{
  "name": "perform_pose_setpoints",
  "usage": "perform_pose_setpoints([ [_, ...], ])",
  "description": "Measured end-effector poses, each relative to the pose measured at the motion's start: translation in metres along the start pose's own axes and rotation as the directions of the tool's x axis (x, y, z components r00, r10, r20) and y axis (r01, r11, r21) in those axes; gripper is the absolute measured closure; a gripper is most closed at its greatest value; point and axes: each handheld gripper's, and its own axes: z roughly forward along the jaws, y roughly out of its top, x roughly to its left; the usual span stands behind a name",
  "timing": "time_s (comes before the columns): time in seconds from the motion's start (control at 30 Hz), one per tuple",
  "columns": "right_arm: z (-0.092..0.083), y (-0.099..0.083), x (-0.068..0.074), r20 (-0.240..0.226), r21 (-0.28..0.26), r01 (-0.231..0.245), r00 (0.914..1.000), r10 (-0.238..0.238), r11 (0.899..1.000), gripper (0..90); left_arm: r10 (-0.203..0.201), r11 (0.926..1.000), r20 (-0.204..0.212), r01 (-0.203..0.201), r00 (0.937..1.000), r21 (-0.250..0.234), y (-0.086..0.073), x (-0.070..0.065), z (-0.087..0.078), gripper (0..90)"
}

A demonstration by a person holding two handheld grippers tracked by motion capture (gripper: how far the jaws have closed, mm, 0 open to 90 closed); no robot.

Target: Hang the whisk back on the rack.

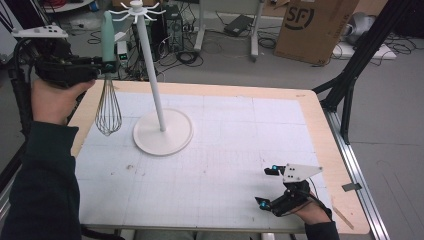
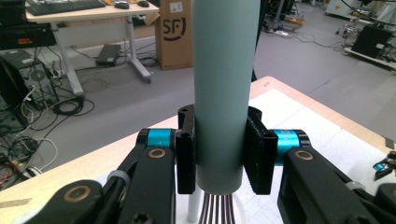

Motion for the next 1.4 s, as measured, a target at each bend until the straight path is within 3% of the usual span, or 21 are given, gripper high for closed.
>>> perform_pose_setpoints([
  [0.27,0.0,0.0,0.0,0.002,-0.003,-0.001,1.0,0.001,1.0,0.5,0.019,0.9996,0.024,-0.02,0.9995,0.021,0.0,-0.003,0.01,69.3],
  [0.5,-0.001,0.0,-0.001,0.002,-0.007,0.001,1.0,-0.001,1.0,0.5,0.022,0.9997,0.044,-0.022,0.9988,0.011,0.0,-0.005,0.018,69.3],
  [1.4,-0.001,-0.001,-0.001,0.005,-0.001,-0.001,1.0,0.001,1.0,0.5,0.014,0.9993,0.053,-0.012,0.9985,-0.035,-0.006,-0.002,0.033,68.7],
])
